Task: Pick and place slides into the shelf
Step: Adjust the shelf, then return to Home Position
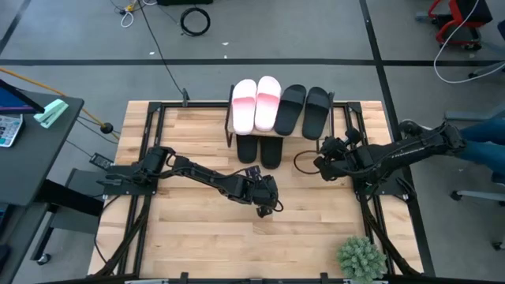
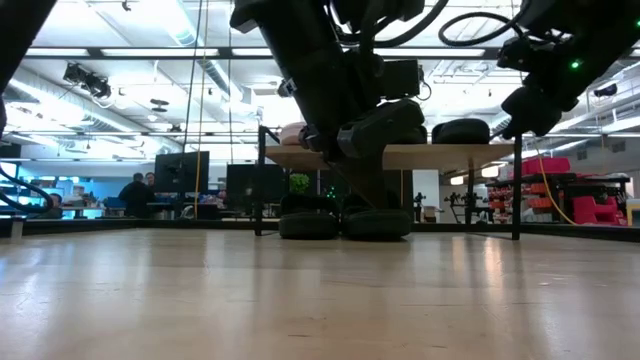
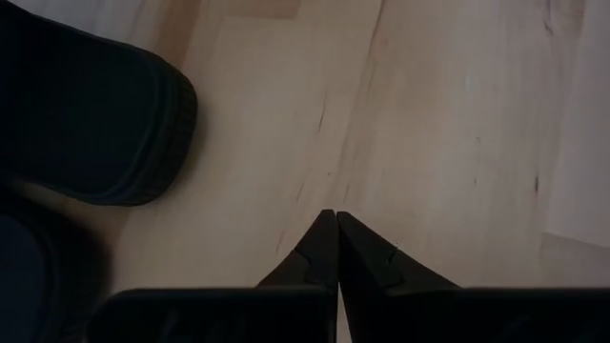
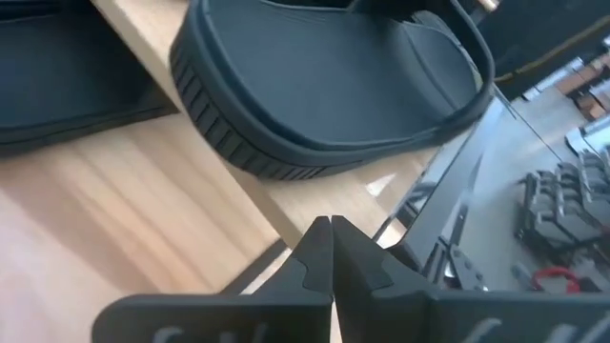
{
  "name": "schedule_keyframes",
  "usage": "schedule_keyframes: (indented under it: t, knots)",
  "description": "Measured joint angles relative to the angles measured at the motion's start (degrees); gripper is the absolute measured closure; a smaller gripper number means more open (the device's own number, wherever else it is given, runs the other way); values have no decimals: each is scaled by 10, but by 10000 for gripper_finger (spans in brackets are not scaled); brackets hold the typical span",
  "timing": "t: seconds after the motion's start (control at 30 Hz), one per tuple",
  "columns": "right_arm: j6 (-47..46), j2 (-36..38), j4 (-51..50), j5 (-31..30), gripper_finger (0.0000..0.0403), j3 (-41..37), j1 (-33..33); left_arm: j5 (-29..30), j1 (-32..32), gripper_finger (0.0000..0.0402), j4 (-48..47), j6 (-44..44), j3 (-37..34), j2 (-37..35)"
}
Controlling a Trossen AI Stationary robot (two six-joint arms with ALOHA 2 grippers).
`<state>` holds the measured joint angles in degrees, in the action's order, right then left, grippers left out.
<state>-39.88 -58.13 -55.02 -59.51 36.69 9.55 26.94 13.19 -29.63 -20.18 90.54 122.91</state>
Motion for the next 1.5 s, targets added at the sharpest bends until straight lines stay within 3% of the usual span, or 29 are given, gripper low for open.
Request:
schedule_keyframes:
  t: [0.27,0.43,0.63,0.8,0.97,1.1,1.23,1.4,1.5]
  knots:
    - [12,0,9,0,403,0,-61,0,-3,384,7,0,0,0]
    - [12,0,22,0,403,0,-61,0,-3,397,7,0,0,0]
    - [7,0,75,5,403,0,10,0,3,385,7,0,0,0]
    - [-49,0,94,10,403,0,84,0,21,392,7,-2,0,0]
    - [-108,0,141,61,402,0,180,-1,53,393,-5,-2,0,-8]
    - [-91,0,207,97,395,1,266,-1,77,380,-75,-9,6,-57]
    - [-58,5,208,100,392,28,335,6,93,375,-203,-29,27,-139]
    - [-50,16,208,103,392,72,379,9,114,385,-303,-17,52,-252]
    - [-50,17,208,113,389,100,390,8,129,391,-325,-64,54,-314]
